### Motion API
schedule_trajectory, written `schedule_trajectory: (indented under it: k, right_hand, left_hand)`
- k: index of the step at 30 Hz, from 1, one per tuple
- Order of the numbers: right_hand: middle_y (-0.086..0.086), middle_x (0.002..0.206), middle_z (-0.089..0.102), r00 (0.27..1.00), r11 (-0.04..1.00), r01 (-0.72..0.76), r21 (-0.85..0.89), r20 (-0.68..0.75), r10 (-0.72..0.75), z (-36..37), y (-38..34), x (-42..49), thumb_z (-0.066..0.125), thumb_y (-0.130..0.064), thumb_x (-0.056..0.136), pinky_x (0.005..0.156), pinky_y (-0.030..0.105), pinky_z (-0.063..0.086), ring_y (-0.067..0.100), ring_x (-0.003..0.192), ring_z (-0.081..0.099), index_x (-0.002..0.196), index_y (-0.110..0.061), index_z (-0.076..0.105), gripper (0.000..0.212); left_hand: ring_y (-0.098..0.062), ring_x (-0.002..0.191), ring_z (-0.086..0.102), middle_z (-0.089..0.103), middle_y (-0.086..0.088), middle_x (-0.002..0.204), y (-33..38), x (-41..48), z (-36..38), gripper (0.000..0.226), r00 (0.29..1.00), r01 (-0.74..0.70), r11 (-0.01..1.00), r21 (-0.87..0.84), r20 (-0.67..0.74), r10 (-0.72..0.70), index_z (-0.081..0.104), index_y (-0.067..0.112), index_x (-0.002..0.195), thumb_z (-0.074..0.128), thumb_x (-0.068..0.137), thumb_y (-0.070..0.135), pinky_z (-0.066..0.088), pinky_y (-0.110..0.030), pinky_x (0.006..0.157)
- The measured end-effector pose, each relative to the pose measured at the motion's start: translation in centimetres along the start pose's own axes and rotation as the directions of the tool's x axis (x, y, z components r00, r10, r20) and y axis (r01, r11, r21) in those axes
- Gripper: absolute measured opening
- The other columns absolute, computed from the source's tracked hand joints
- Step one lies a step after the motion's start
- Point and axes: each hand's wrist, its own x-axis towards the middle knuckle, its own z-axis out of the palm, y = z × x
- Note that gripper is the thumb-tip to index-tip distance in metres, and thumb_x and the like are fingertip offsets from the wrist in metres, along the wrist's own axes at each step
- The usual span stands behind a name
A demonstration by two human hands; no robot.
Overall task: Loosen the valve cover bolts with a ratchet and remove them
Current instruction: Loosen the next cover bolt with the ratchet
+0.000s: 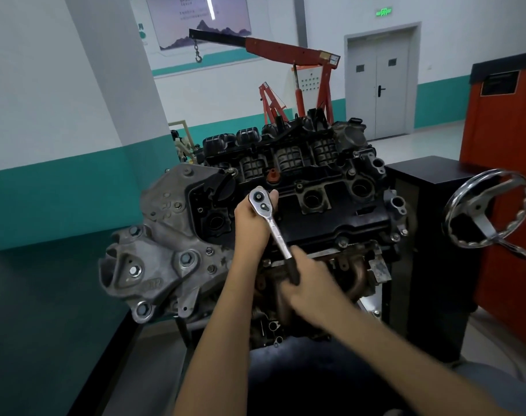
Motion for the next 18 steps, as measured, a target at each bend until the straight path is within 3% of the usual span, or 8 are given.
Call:
schedule_trajectory:
  k: [3, 6, 7, 9, 11, 14, 18]
  right_hand:
    - [-0.004, 0.064, 0.050, 0.986, 0.943, 0.122, -0.310, 0.149, -0.078, -7.2, 0.9, 1.9, 0.059, -0.001, 0.082, 0.047, 0.015, 0.037, 0.008, 0.051, 0.047, 0.105, -0.015, 0.055, 0.027]
    - [-0.011, 0.064, 0.042, 0.957, 0.689, 0.286, -0.666, 0.242, -0.163, -12.3, -0.4, 5.5, 0.060, -0.010, 0.087, 0.051, 0.023, 0.038, 0.015, 0.057, 0.053, 0.108, -0.021, 0.052, 0.024]
    - [-0.012, 0.064, 0.039, 0.950, 0.611, 0.311, -0.728, 0.245, -0.192, -12.8, -0.9, 6.2, 0.059, -0.013, 0.088, 0.055, 0.027, 0.037, 0.019, 0.060, 0.051, 0.108, -0.022, 0.051, 0.024]
    - [-0.007, 0.066, 0.041, 0.959, 0.601, 0.278, -0.750, 0.185, -0.213, -12.1, -0.6, 6.2, 0.058, -0.015, 0.087, 0.059, 0.031, 0.040, 0.026, 0.064, 0.053, 0.106, -0.023, 0.049, 0.022]
    - [-0.001, 0.070, 0.048, 0.983, 0.738, 0.177, -0.651, 0.077, -0.168, -9.5, 0.6, 3.9, 0.059, -0.015, 0.084, 0.059, 0.032, 0.045, 0.030, 0.068, 0.060, 0.100, -0.023, 0.046, 0.022]
    - [0.002, 0.066, 0.048, 0.997, 0.961, -0.020, -0.277, -0.074, -0.001, -2.8, 1.0, -0.1, 0.060, -0.012, 0.083, 0.049, 0.019, 0.041, 0.021, 0.057, 0.052, 0.093, -0.022, 0.042, 0.023]
    - [0.006, 0.070, 0.054, 0.990, 0.992, -0.066, 0.112, -0.118, 0.079, 4.5, -0.9, -0.8, 0.055, -0.005, 0.085, 0.058, 0.032, 0.049, 0.022, 0.061, 0.056, 0.099, -0.016, 0.045, 0.020]
  left_hand:
    - [-0.007, 0.061, 0.036, 0.039, 0.012, 0.057, 0.0, 0.4, 0.0, 0.037, 0.997, -0.005, 0.999, 0.034, 0.077, 0.003, 0.043, 0.016, 0.063, 0.060, 0.095, 0.017, 0.032, -0.023, 0.061]
    - [-0.002, 0.072, 0.052, 0.056, 0.015, 0.066, -0.2, 0.3, -0.2, 0.043, 0.998, -0.006, 1.000, 0.006, 0.066, 0.005, 0.058, 0.031, 0.057, 0.055, 0.093, 0.006, 0.041, -0.022, 0.073]
    - [-0.005, 0.079, 0.056, 0.062, 0.012, 0.073, -0.3, 0.1, -0.3, 0.043, 0.999, -0.005, 1.000, -0.011, 0.053, 0.005, 0.062, 0.034, 0.060, 0.054, 0.092, 0.007, 0.044, -0.023, 0.078]
    - [-0.005, 0.084, 0.062, 0.067, 0.011, 0.077, -0.5, -0.1, -0.4, 0.037, 1.000, 0.006, 0.999, -0.045, 0.019, -0.005, 0.063, 0.030, 0.065, 0.056, 0.092, 0.007, 0.047, -0.023, 0.084]
    - [-0.004, 0.071, 0.055, 0.057, 0.013, 0.065, -0.6, -0.2, -0.1, 0.032, 1.000, 0.016, 0.999, -0.050, 0.003, -0.016, 0.052, 0.016, 0.064, 0.057, 0.094, 0.006, 0.045, -0.021, 0.075]
    - [-0.006, 0.058, 0.030, 0.031, 0.008, 0.059, -0.1, -0.3, 0.5, 0.037, 1.000, -0.001, 1.000, -0.031, -0.008, 0.001, 0.036, 0.009, 0.068, 0.060, 0.096, 0.013, 0.030, -0.020, 0.057]
    - [-0.008, 0.060, 0.023, 0.025, 0.005, 0.062, -0.2, -0.2, 0.3, 0.040, 1.000, -0.014, 1.000, 0.028, -0.018, 0.015, 0.032, 0.012, 0.069, 0.060, 0.097, 0.018, 0.025, -0.024, 0.056]
